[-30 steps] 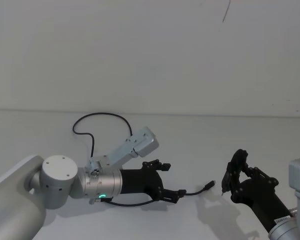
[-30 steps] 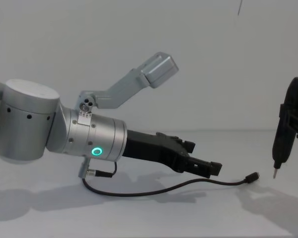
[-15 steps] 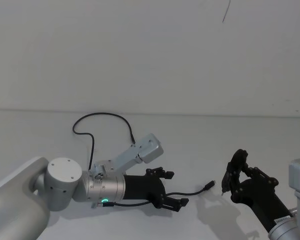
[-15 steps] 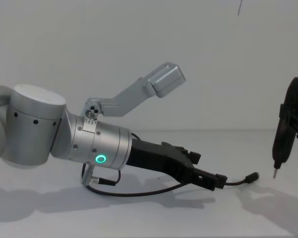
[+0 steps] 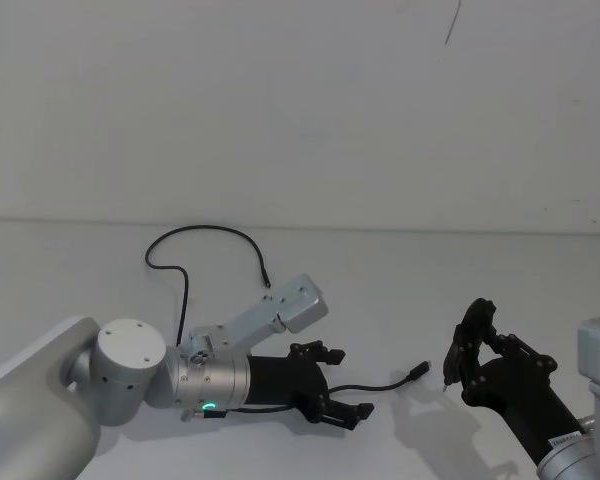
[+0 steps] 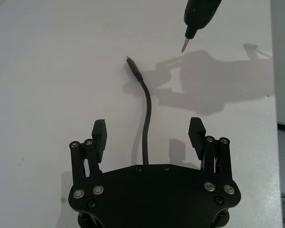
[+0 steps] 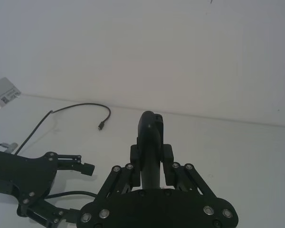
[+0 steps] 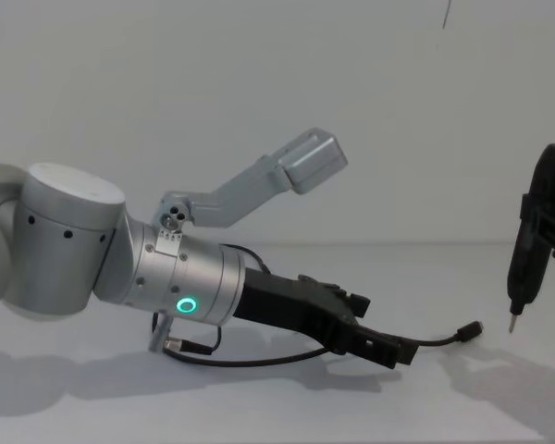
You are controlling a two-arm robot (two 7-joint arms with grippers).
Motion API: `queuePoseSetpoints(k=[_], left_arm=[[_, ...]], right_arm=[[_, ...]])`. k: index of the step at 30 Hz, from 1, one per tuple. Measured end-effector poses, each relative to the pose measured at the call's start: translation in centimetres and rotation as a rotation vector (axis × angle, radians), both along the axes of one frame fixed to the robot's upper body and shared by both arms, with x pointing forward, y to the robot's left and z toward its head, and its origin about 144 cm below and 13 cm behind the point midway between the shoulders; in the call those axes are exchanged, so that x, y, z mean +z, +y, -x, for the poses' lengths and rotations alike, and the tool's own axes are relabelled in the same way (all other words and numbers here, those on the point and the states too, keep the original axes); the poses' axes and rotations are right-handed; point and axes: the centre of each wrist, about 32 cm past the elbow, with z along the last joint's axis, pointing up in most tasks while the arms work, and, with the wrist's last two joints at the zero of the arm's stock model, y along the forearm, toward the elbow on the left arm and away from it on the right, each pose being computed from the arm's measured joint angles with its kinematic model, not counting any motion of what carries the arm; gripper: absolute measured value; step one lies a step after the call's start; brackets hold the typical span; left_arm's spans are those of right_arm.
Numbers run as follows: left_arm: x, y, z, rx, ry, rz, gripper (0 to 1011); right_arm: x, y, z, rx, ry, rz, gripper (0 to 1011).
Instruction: Pick up the data cable with the one hand.
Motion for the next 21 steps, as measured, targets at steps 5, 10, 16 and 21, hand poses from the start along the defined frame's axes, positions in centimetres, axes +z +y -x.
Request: queuePoseSetpoints(k=[5, 10, 16, 21], left_arm=[[-0.15, 0.1, 0.02, 0.008, 0.001, -0.009, 1001], [-0.29, 0.2, 0.01, 0.013, 0.003, -0.017, 955], [-0.42, 0.32, -0.02, 0.018, 0.007, -0.023, 792], [-0.49, 0.37, -0.03, 0.02, 0.008, -0.027, 632]], right_arm=[[0.0, 0.0, 0.0, 0.0, 0.0, 0.0, 269], [0.0, 0.0, 0.0, 0.0, 0.0, 0.0, 269], [0.0, 0.0, 0.0, 0.0, 0.0, 0.0, 269], [0.0, 0.0, 0.0, 0.0, 0.0, 0.0, 269]])
